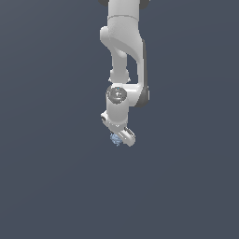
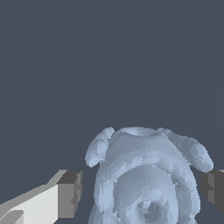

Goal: Pick up the object and move it to a goal position.

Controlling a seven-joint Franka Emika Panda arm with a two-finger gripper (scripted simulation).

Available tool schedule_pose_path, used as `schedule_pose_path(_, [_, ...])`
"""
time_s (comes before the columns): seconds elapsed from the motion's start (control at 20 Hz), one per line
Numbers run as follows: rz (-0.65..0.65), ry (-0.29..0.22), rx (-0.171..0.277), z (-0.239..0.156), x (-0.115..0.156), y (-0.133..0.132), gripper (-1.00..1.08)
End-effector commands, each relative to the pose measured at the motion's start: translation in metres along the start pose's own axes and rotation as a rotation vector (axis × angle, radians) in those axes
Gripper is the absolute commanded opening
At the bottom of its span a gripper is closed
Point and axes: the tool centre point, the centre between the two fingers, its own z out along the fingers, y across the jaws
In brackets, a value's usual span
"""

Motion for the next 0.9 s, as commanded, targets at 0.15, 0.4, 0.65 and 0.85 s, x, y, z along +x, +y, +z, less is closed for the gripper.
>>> schedule_pose_path(0.15, [0.0, 0.001, 0.001, 0.0038, 0.0007, -0.0007, -1.0])
schedule_pose_path(0.4, [0.0, 0.001, 0.001, 0.0038, 0.0007, -0.0007, -1.0])
schedule_pose_path(0.65, [0.0, 0.001, 0.002, 0.0029, 0.0006, -0.0015, -1.0])
schedule_pose_path(0.85, [0.0, 0.001, 0.002, -0.0021, 0.0, -0.0077, -1.0])
